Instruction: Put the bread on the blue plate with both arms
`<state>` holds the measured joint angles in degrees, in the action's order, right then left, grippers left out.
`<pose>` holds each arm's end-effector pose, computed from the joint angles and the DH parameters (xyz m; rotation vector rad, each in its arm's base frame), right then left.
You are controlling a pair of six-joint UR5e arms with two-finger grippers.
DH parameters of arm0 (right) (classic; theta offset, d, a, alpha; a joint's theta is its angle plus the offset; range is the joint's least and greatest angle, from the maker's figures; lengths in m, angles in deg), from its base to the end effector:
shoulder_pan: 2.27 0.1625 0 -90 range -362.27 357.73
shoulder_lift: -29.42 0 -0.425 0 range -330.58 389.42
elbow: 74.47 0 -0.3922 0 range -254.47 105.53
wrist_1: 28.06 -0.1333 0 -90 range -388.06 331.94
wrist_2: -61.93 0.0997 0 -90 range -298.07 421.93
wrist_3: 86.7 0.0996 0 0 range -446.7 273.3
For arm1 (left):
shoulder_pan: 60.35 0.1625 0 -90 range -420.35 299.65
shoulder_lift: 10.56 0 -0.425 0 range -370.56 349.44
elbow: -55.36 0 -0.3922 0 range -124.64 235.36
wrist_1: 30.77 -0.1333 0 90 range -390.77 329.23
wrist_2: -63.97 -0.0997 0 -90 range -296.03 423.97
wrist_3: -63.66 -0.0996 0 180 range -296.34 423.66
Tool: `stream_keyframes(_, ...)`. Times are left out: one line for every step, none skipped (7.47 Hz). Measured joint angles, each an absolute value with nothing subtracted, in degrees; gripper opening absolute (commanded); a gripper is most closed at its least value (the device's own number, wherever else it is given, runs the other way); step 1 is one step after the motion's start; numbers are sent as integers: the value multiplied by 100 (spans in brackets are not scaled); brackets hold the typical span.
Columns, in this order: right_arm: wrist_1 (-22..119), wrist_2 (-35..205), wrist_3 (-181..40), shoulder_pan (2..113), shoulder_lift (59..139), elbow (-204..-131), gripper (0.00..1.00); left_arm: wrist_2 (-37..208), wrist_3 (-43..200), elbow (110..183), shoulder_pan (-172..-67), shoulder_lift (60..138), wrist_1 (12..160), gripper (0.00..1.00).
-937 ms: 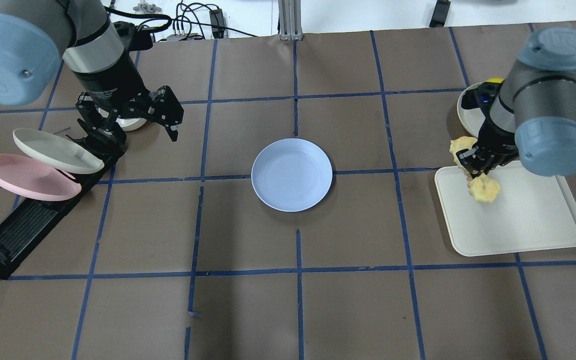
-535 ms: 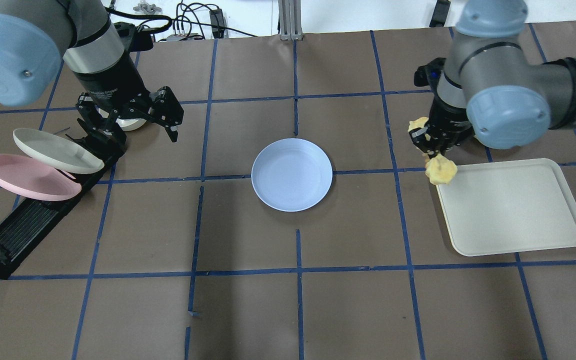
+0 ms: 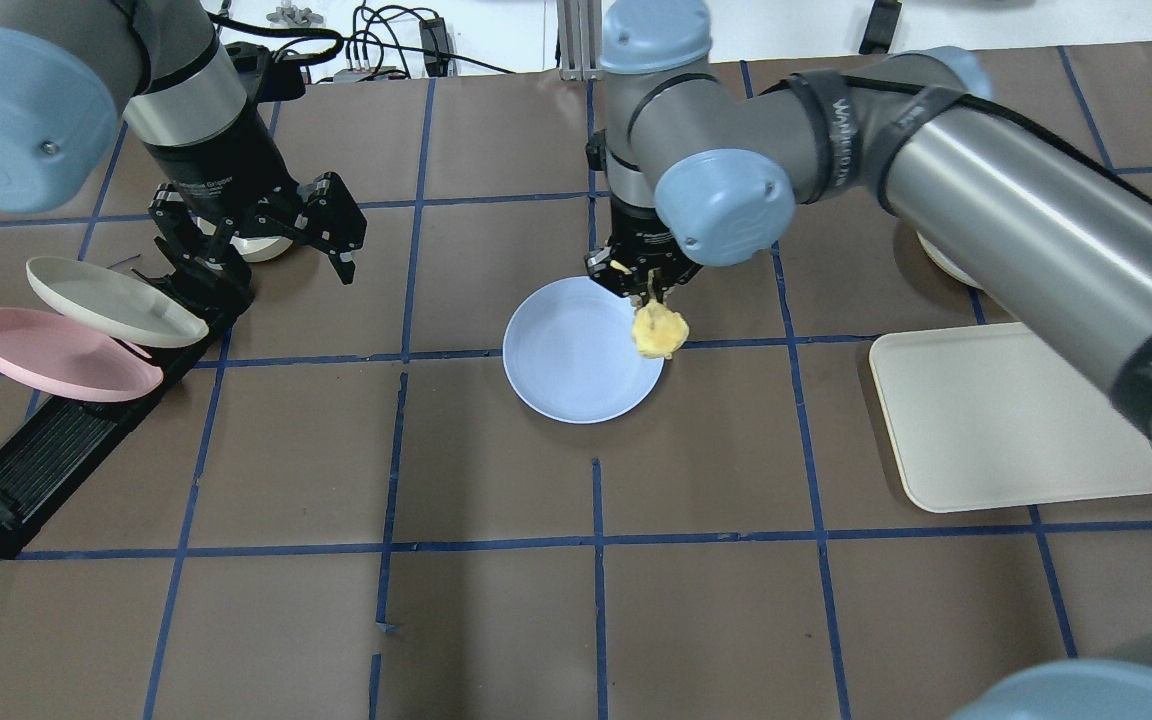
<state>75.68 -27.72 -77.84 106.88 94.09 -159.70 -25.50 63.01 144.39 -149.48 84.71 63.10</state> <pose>0.3352 -0.5571 0.2982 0.2786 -3.1009 -0.1823 -0.1264 -0.5166 0.4435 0.0070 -3.1225 -0.2228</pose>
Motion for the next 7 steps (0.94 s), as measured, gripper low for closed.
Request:
stream_keyframes(7605,-2749,-7361,10936,9065,-15753,19,-2552,6293,14439,-14948,8464,6309,100)
stream_keyframes(7661,-2741,-7091,11079,8815,-15637,20,-2554,6289,14439,-14948,8461,6310,100)
stream_keyframes(7720,-2745,-6956,11145,8647,-15604,33,-2548,6289,14439,-14948,8470,6309,100)
stream_keyframes(7750,-2756,-6878,11169,8515,-15602,80,-2540,6293,14439,-14948,8485,6309,100)
stream_keyframes(7744,-2754,-6821,11182,8454,-15604,100,-2537,6295,14439,-14948,8493,6309,100)
stream_keyframes(7692,-2752,-6775,11180,8460,-15605,100,-2539,6295,14439,-14948,8494,6309,100)
stream_keyframes(7528,-2755,-6762,11156,8520,-15584,100,-2540,6296,14437,-14948,8497,6308,100)
